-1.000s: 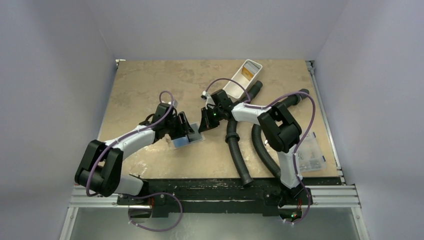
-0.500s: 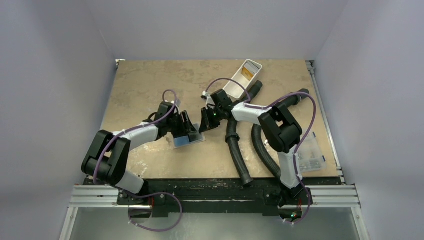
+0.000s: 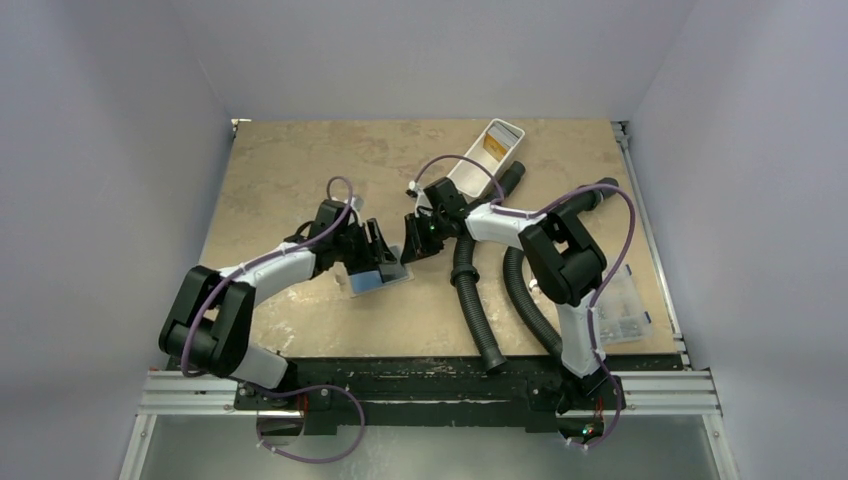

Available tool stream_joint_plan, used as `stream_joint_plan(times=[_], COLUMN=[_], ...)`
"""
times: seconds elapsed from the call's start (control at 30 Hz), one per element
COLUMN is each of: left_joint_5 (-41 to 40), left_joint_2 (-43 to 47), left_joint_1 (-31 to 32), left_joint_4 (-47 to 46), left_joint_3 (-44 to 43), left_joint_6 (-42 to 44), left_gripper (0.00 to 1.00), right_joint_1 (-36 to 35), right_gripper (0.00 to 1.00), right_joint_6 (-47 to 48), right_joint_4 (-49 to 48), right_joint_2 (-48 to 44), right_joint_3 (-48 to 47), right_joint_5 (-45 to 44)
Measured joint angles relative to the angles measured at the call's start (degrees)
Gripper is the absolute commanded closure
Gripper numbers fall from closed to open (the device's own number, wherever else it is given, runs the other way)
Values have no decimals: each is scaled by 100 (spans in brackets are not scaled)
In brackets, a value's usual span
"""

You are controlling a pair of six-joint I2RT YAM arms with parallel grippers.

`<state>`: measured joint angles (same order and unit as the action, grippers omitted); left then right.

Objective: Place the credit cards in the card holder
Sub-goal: Insert the credit card into the card holder.

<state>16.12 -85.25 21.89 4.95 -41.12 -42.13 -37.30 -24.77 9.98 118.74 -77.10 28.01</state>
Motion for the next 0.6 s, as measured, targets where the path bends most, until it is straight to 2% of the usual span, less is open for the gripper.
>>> stream_joint_plan(times=[0.13, 0.27, 0.43, 0.6], left_joint_5=[214, 247, 195, 428], left_joint_2=[306, 793, 1141, 1097], left_joint_1=[-221, -682, -758, -756], left_joint_4=[673, 1368, 1626, 1467], left_joint_3=[-256, -562, -1161, -1226], left_joint_6=[254, 649, 1141, 1375], left_gripper=[26, 24, 23, 23], right_joint_1=[-20, 55, 479, 1126], right_gripper=[51, 30, 17, 13], right_joint_6=[98, 326, 756, 1600], right_joint_4=[400, 1069, 1705, 2111], right_joint_2=[-190, -514, -704, -605], right_joint_3=[-52, -420, -1416, -2577], right_joint_5=[-400, -942, -1547, -2662])
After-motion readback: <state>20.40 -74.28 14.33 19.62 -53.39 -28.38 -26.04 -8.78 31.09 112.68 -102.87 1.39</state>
